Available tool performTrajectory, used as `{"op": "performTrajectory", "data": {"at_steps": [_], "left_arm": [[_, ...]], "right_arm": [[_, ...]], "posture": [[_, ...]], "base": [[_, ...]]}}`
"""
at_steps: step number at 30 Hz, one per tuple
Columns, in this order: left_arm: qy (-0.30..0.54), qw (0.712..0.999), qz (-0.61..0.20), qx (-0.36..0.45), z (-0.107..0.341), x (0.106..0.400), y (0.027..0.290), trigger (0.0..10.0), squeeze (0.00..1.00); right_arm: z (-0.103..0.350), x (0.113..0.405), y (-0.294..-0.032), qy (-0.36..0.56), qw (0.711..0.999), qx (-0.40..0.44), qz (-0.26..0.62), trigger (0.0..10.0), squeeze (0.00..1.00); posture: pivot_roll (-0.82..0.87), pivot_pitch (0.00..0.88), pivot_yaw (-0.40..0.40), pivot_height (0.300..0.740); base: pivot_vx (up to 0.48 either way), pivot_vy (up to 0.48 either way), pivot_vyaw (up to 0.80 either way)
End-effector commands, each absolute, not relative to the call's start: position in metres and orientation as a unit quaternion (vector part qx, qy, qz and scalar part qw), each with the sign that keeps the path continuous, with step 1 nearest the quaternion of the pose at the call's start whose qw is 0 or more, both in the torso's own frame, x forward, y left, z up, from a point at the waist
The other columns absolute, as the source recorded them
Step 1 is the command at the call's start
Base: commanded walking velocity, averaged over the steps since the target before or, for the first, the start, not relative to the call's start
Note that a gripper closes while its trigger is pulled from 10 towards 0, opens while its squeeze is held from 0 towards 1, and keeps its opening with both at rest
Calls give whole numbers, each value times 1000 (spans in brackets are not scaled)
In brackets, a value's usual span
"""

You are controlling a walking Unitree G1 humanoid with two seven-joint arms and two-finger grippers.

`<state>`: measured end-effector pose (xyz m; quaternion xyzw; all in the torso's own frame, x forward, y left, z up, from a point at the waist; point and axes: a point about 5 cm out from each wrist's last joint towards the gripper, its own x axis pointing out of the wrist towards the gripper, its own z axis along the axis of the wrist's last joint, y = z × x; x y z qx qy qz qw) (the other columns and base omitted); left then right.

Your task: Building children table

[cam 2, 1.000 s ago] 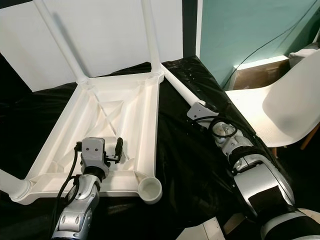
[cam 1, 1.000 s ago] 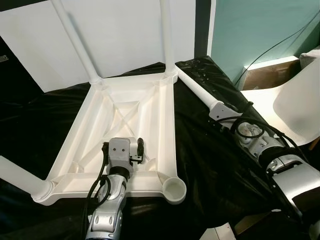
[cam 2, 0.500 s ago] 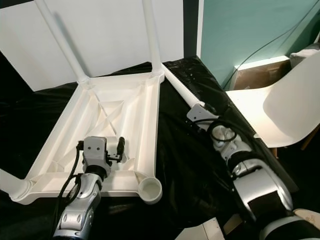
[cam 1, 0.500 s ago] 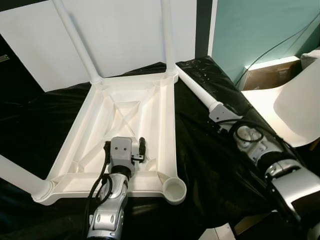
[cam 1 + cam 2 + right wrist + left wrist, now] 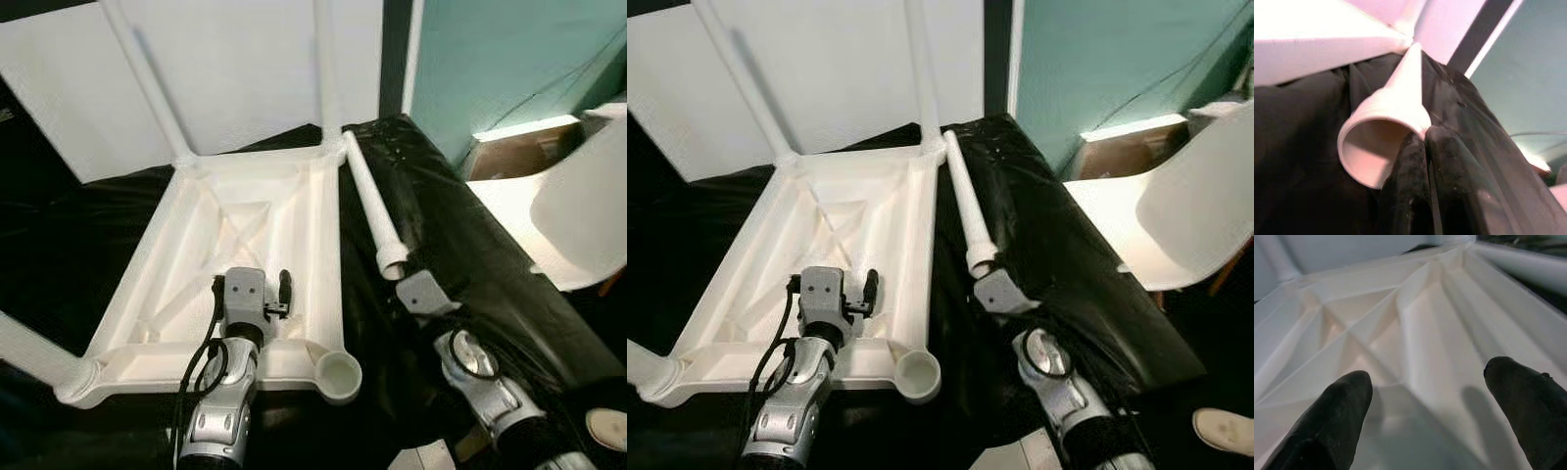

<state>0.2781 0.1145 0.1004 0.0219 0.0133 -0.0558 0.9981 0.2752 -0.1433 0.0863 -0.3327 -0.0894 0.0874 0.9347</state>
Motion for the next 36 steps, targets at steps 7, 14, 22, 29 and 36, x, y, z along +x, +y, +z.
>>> {"op": "performTrajectory", "data": {"at_steps": [7,14,22,29,36], "left_arm": [[12,999,-46,25,99,286,118,10000,0],[9,999,-47,23,98,286,120,10000,0],[6,997,-62,-36,95,282,118,10000,0],[-10,984,-116,-133,102,277,110,10000,0],[-18,979,-140,-146,105,279,106,10000,0]], "right_arm": [[101,247,-167,-67,966,-236,80,2706,0],[118,231,-174,-64,984,-146,80,10000,0],[150,219,-172,-95,988,-12,122,10000,0],[169,213,-172,-120,982,16,148,10000,0],[182,205,-171,-142,973,-6,181,10000,0]], "posture": [[-54,0,99,740],[-60,0,96,740],[-72,0,83,740],[-93,0,83,740],[-116,0,85,740]], "base": [[0,0,0],[0,0,0],[0,0,0],[0,0,0],[0,0,0]]}}
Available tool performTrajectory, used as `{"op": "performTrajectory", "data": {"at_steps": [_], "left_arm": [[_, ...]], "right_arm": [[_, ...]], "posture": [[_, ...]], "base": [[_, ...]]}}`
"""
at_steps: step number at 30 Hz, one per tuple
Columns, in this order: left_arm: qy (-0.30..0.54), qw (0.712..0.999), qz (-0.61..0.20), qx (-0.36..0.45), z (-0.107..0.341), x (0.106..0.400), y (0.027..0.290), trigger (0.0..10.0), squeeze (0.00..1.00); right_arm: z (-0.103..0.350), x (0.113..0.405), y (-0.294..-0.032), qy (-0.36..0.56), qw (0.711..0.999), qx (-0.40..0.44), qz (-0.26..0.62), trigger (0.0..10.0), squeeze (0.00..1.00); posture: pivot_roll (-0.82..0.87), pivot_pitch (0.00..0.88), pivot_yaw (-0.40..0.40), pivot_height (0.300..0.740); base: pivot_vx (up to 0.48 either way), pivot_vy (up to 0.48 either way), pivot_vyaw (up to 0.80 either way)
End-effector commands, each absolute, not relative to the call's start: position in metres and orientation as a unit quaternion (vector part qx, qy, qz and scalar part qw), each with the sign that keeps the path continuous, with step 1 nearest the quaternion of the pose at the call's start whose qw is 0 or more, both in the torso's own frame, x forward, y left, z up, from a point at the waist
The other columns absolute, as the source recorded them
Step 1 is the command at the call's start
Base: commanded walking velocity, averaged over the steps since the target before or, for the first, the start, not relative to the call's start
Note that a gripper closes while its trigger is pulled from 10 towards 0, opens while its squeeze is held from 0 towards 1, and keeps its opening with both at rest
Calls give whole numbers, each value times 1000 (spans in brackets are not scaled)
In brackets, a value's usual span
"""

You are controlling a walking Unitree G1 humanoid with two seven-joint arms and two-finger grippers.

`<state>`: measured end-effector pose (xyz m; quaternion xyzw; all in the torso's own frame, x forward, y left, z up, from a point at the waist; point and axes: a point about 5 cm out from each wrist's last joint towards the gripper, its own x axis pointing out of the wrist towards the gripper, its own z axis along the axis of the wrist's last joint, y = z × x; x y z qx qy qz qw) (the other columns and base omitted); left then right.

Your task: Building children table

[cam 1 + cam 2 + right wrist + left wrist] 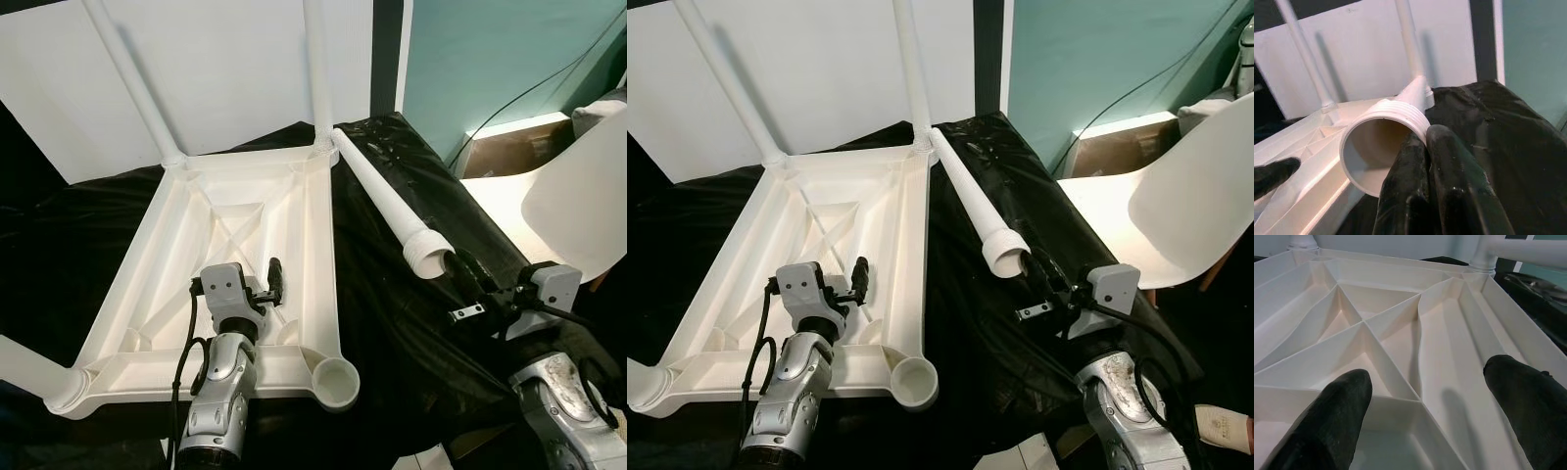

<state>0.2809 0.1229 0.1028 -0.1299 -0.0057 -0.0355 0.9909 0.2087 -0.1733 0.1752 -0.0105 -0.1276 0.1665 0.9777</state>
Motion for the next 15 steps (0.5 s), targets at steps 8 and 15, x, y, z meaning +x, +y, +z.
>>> {"op": "performTrajectory", "data": {"at_steps": [8,15], "left_arm": [[14,927,-226,-298,114,282,95,10000,0],[40,840,-313,-441,128,285,77,10000,0]], "right_arm": [[183,203,-159,-130,951,-10,281,10000,0],[175,210,-152,-111,914,-56,387,10000,0]], "posture": [[-132,0,85,740],[-116,0,77,740]], "base": [[0,0,0],[0,0,0]]}}
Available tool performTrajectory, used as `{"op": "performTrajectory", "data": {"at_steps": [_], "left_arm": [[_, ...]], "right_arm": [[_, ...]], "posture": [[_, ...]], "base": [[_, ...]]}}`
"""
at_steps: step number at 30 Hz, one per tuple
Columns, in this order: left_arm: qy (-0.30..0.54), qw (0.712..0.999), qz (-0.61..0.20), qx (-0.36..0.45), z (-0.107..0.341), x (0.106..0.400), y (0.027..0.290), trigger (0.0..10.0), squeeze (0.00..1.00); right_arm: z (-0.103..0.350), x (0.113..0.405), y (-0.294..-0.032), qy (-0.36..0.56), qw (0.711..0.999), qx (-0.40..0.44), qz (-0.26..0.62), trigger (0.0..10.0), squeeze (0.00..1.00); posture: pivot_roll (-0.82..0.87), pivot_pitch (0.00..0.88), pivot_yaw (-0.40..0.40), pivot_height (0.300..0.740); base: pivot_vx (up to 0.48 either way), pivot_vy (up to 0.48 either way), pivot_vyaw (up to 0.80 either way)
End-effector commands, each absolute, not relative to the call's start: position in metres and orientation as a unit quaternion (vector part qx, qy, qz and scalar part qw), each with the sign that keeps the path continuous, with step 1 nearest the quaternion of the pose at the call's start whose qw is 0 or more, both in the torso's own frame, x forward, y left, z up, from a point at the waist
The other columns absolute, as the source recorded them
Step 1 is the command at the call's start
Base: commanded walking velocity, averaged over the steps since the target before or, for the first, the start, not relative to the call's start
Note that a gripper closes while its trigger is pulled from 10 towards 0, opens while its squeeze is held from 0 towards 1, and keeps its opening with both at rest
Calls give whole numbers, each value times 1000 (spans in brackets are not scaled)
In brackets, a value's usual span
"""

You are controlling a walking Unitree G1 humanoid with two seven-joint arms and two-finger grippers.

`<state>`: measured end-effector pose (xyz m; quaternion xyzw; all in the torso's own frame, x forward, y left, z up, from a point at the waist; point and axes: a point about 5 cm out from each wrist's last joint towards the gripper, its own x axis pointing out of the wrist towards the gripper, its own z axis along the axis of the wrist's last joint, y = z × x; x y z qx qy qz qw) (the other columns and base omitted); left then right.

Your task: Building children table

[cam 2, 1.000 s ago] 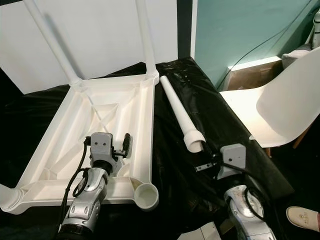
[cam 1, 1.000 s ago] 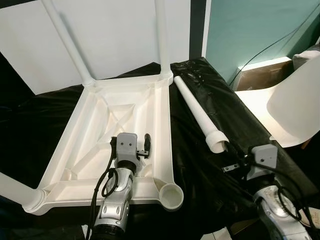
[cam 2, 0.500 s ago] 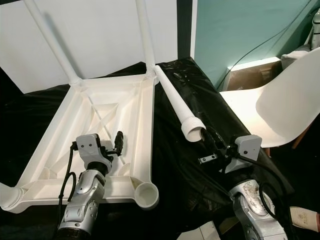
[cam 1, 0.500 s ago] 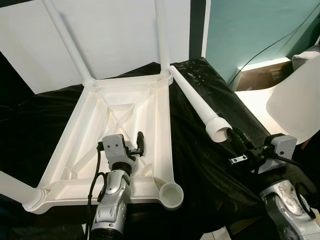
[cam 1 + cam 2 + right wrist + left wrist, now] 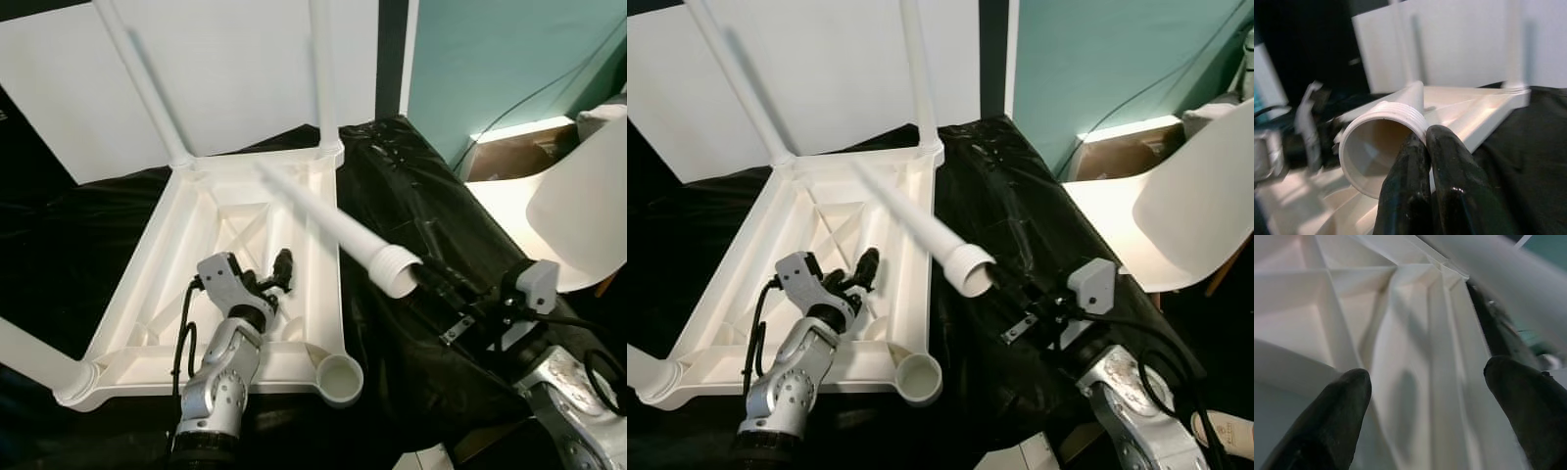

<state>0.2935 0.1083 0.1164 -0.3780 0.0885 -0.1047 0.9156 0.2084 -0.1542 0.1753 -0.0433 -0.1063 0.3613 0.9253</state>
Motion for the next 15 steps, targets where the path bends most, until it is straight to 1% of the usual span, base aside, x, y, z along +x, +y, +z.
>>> {"op": "performTrajectory", "data": {"at_steps": [1,2,3,7,8,9,10,11,12,15], "left_arm": [[40,840,-313,-441,128,285,77,10000,0],[40,840,-313,-441,128,285,77,10000,0],[41,833,-322,-448,130,286,75,10000,0],[48,832,-321,-449,129,290,74,10000,0],[35,813,-301,-497,132,294,82,10000,0],[22,797,-301,-523,135,295,87,10000,180],[22,797,-301,-523,135,295,87,10000,180],[14,787,-303,-537,138,294,90,10000,180],[13,779,-307,-546,139,293,93,10000,1000],[23,774,-314,-550,138,292,98,10000,1000]], "right_arm": [[175,210,-152,-111,914,-56,387,10000,0],[175,210,-152,-111,914,-56,387,10000,0],[176,211,-152,-115,909,-66,395,10000,0],[184,218,-153,-125,901,-78,409,10000,0],[190,225,-154,-129,898,-84,413,10000,0],[191,227,-154,-129,897,-87,413,10000,0],[191,227,-154,-129,897,-87,413,10000,0],[192,228,-155,-130,897,-89,413,10000,0],[192,228,-155,-130,897,-90,414,10000,0],[193,230,-155,-131,895,-92,416,10000,0]], "posture": [[-116,0,77,740],[-116,0,77,740],[-115,0,76,740],[-111,0,69,740],[-106,0,64,740],[-104,0,62,740],[-104,0,62,740],[-104,0,61,740],[-104,0,60,740],[-104,0,58,740]], "base": [[0,0,0],[0,0,0],[0,0,0],[0,0,0],[0,0,0],[0,0,0],[0,0,0],[0,0,0],[0,0,0],[0,0,0]]}}
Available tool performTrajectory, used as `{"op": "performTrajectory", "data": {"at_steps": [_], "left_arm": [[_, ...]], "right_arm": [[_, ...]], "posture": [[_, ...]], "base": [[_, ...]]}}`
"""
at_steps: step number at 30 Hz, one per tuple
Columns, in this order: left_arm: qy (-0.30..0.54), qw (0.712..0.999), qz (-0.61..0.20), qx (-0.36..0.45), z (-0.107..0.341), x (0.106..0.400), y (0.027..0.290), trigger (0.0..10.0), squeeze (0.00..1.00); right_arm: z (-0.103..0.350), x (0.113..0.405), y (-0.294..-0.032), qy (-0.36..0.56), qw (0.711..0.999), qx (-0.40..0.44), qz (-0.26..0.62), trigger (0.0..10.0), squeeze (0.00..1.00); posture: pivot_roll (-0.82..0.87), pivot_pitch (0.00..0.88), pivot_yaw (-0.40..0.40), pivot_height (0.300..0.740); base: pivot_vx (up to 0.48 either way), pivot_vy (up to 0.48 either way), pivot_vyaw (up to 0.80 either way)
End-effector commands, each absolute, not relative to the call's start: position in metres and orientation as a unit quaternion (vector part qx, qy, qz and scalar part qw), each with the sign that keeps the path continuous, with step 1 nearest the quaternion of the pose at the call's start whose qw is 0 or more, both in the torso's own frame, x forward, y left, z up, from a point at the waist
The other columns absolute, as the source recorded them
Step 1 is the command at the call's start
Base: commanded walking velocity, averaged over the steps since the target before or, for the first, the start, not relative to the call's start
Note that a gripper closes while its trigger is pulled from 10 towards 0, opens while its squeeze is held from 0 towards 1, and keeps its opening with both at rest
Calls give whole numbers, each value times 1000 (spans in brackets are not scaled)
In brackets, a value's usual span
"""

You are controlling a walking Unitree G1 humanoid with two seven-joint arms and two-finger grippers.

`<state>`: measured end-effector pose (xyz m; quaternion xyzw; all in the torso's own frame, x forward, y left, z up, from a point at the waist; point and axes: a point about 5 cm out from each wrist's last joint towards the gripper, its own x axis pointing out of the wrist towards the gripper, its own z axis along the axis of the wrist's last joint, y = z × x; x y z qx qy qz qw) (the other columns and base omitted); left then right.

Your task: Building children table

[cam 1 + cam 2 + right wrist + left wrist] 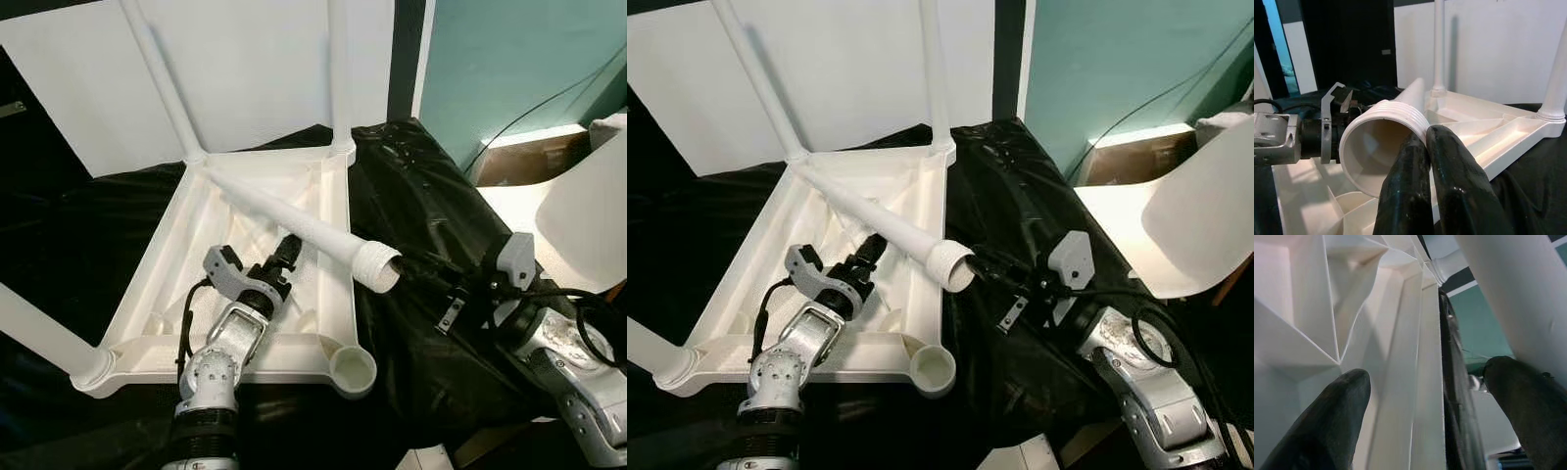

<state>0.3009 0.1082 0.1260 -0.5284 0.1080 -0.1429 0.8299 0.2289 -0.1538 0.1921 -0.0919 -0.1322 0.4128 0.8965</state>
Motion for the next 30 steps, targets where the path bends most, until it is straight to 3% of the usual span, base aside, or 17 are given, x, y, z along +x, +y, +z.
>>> {"op": "performTrajectory", "data": {"at_steps": [1,4,5,18,22,30], "left_arm": [[33,773,-316,-548,135,290,99,10000,933],[44,773,-318,-547,132,289,101,10000,933],[48,775,-317,-545,129,288,102,10000,0],[88,765,-299,-563,99,270,126,10000,0],[67,748,-311,-583,111,270,127,10000,0],[47,743,-322,-585,114,283,126,10000,0]], "right_arm": [[193,231,-156,-133,895,-93,416,10000,0],[194,232,-157,-135,894,-96,416,10000,0],[194,233,-158,-137,896,-99,411,10000,0],[199,243,-171,-153,914,-109,360,10000,0],[196,242,-165,-150,908,-104,376,10000,0],[189,240,-152,-144,894,-94,414,10000,0]], "posture": [[-106,0,59,740],[-106,0,59,740],[-110,0,62,740],[-118,0,83,740],[-109,0,83,740],[-93,0,76,740]], "base": [[0,0,0],[0,0,0],[0,0,0],[0,0,0],[0,0,0],[0,0,0]]}}
